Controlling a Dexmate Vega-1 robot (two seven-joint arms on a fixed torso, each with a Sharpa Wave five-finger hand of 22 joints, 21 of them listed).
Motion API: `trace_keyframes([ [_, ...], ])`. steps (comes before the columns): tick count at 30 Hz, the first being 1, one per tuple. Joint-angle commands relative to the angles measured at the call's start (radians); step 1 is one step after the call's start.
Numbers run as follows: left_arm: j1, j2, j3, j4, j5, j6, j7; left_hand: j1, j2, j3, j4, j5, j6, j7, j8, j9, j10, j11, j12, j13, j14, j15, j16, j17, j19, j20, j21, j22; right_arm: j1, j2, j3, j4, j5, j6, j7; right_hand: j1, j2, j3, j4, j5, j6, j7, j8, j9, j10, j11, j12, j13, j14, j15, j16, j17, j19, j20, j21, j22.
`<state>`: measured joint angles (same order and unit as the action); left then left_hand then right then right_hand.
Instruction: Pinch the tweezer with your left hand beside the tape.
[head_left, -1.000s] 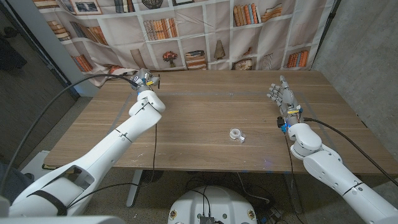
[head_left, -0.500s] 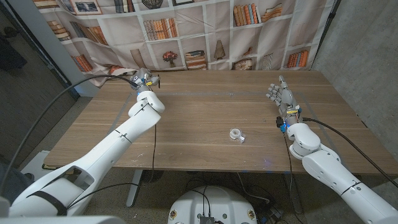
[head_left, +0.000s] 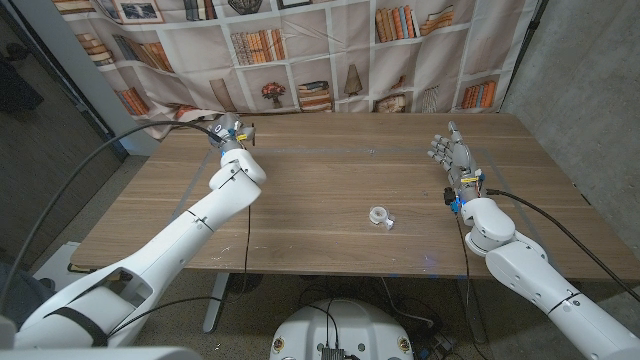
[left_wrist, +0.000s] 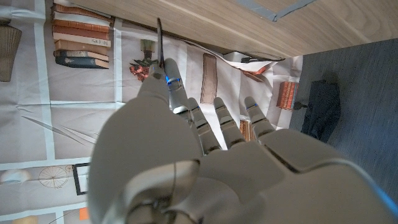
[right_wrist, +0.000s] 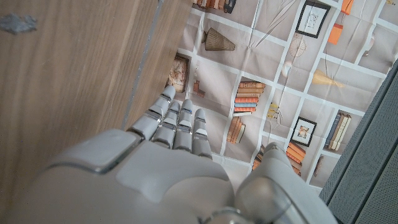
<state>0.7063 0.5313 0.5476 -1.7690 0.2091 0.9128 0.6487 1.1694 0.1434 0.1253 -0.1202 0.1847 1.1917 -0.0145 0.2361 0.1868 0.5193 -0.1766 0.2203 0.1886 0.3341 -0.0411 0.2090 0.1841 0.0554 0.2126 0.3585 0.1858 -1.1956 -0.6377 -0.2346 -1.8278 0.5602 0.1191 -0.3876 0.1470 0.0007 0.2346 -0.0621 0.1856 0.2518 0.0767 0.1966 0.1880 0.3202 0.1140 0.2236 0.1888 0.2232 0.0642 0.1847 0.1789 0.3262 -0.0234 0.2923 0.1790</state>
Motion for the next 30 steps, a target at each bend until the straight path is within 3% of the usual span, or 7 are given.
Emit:
trace_keyframes([
  [1, -0.005, -0.006, 0.015, 0.011, 0.011, 0.034, -0.011, -0.002, -0.009, 0.008, -0.001, -0.001, -0.005, -0.001, -0.001, 0.002, -0.003, 0.007, -0.003, 0.005, 0.000, -0.054, -0.005, 0.001, 0.010, 0.002, -0.004, 0.000, -0.006, -0.007, 0.004, -0.011, 0.002, -0.008, 0.000, 0.002, 0.010, 0.003, -0.009, -0.001, 0.005, 0.000, 0.000, 0.002, 0.008, -0.002, -0.002, 0.001, 0.008, 0.003, -0.001, 0.005, 0.014, 0.000, -0.004, 0.003],
  [30, -0.059, -0.027, 0.107, 0.108, 0.064, 0.153, -0.019, -0.017, -0.019, 0.010, 0.004, -0.003, -0.012, -0.003, -0.007, 0.004, -0.009, 0.012, -0.012, 0.006, -0.004, -0.061, -0.012, 0.001, 0.018, 0.002, -0.010, 0.001, 0.006, -0.013, -0.003, -0.005, 0.019, -0.030, 0.015, 0.005, 0.015, 0.004, -0.012, -0.002, 0.006, 0.000, 0.000, 0.002, 0.009, -0.002, -0.003, 0.001, 0.009, 0.003, -0.001, 0.005, 0.016, 0.000, -0.010, 0.004],
])
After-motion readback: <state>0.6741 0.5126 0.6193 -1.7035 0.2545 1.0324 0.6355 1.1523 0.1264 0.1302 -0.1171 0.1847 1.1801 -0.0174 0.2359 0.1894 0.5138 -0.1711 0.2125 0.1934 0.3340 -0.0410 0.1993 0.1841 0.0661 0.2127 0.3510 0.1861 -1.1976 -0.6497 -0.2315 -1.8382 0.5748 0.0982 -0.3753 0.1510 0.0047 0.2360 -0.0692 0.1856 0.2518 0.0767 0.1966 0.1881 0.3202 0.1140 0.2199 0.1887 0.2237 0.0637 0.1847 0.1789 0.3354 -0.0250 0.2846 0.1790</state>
